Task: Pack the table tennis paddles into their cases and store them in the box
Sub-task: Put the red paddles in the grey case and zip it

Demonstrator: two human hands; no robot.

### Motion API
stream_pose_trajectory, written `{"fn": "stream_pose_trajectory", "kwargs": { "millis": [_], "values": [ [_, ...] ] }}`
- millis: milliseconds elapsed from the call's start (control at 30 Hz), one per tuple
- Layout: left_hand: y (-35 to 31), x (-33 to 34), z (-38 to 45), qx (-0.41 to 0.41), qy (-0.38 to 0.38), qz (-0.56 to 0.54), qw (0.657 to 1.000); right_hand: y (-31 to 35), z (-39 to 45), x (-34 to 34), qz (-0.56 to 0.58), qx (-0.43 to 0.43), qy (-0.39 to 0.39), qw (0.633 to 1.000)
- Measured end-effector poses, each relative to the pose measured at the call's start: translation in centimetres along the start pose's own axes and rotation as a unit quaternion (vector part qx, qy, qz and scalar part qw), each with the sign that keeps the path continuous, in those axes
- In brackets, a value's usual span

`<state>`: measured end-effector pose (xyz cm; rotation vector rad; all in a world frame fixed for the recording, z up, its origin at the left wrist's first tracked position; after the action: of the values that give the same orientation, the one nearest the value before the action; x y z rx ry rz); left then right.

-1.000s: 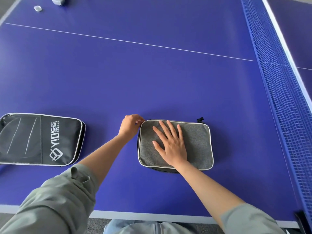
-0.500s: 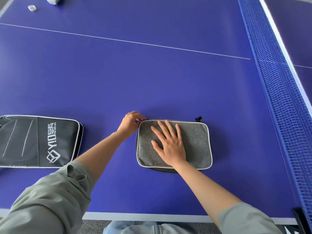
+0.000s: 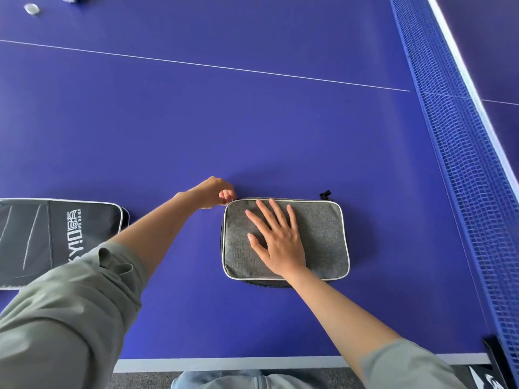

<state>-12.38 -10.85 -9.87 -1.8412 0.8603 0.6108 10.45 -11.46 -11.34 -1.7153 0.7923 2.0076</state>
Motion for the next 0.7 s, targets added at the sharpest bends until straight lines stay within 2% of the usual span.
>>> {"fn": "stream_pose_trajectory", "kwargs": {
  "millis": [133,333,467,700],
  "values": [
    [0.7,0.2,-0.5,0.027,-0.043,-0.001,0.999,0.0,0.0,0.0,0.004,0.000,-0.001,1.000],
    [1.1,0.2,-0.4,0.044,-0.057,-0.001,0.997,0.0,0.0,0.0,0.003,0.003,0.004,1.000],
    [1.2,0.4,-0.8,0.035,-0.094,-0.058,0.993,-0.1,0.0,0.1,0.000,0.003,0.007,1.000],
    [1.3,1.2,-2.8,0.036,-0.152,-0.077,0.985,-0.1,0.1,0.3,-0.006,0.006,0.013,1.000]
  ]
}}
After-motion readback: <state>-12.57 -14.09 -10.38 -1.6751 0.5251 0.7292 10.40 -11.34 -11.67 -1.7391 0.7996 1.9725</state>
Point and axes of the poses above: each hand's wrist, its own z-axis towards the middle knuckle, its own x-axis out of the palm, y = z × x, the point moved 2 cm from there along z, towards the middle knuckle, and after that the axes turned 5 degrees about -y, right-handed, at the moved point
